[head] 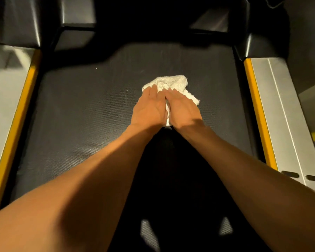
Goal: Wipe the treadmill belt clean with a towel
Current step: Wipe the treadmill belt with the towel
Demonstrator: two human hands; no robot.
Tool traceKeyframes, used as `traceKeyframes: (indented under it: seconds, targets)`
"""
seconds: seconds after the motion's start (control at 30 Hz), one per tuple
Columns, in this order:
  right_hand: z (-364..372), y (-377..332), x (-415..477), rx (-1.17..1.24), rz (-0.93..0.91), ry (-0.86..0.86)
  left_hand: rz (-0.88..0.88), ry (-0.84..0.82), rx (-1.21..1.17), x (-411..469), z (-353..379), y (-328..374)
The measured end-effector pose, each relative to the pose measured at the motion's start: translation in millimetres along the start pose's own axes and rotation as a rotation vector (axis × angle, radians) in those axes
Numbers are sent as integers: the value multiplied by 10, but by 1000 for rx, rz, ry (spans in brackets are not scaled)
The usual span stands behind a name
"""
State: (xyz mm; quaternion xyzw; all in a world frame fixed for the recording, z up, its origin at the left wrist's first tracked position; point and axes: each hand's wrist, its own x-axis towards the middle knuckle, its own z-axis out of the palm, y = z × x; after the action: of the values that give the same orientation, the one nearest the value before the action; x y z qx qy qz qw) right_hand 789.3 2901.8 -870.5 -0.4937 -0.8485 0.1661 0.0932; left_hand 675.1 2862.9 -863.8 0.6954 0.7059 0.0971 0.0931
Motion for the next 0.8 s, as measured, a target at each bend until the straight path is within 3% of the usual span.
traceKeyframes:
  seconds: [0.1, 0.27, 0.4, 0.5, 0.8]
  targets:
    - [-142, 198, 115, -80, 14, -33, 21, -9, -37, 76, -20, 69]
    - [-123, 259, 43, 46, 109, 48, -38, -63, -53, 122, 51, 343]
    - [-98, 443, -220, 64, 119, 7, 13, 26, -66, -2, 146, 455]
    - [-319, 589, -61, -30, 106, 0, 40, -52, -46, 162, 101, 547]
    - [-360, 737, -566, 42, 261, -13, 112, -146, 23, -14, 116, 845]
